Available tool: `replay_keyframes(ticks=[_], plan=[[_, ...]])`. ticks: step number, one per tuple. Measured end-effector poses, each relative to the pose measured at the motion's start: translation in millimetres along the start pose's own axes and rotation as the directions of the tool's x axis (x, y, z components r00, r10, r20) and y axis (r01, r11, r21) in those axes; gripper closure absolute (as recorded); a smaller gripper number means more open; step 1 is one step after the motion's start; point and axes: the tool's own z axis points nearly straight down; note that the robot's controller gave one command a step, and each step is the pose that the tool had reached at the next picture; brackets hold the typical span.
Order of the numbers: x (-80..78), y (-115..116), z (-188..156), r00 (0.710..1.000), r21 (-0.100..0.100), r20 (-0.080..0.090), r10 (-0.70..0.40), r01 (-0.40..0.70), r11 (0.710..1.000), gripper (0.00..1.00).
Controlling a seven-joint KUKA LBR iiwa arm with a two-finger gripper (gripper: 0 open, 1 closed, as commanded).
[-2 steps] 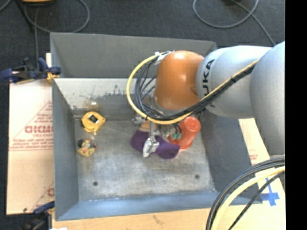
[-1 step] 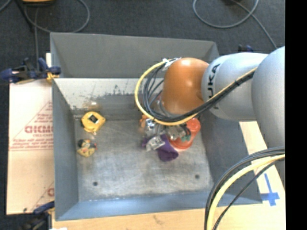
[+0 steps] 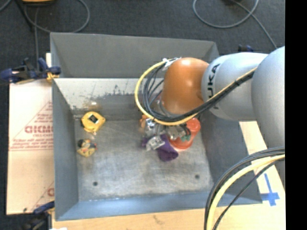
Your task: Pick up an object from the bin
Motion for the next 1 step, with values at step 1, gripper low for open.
replay_keyframes(ticks=[1], plan=[[7.5,9.4,-167.7,0.999,0.004,0.014,0.038,-0.038,0.999,1.0]])
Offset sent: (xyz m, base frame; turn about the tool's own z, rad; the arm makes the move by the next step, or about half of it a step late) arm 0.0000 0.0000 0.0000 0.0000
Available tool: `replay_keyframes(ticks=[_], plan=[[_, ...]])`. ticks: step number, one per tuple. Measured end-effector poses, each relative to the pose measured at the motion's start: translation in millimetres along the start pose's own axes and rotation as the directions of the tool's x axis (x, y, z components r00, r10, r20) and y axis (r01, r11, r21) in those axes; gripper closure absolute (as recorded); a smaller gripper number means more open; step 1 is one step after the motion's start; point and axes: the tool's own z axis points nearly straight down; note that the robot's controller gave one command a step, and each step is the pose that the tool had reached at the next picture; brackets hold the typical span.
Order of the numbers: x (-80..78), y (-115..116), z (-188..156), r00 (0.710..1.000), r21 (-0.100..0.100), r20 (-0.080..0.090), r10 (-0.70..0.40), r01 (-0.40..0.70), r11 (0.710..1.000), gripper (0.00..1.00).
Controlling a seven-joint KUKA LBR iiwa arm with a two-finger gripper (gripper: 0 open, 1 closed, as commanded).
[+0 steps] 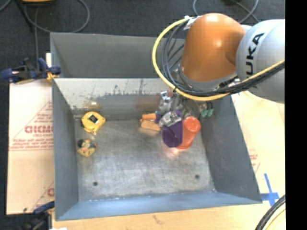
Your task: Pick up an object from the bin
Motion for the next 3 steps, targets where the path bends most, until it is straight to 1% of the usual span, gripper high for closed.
replay_keyframes(ticks=[2,3], plan=[[1.4,0.9,3.2,1.0,-0.003,-0.006,-0.002,0.002,1.0,1.0],[2.0,2.4,-2.4,1.0,-0.004,-0.014,-0.019,0.019,1.0,1.0]])
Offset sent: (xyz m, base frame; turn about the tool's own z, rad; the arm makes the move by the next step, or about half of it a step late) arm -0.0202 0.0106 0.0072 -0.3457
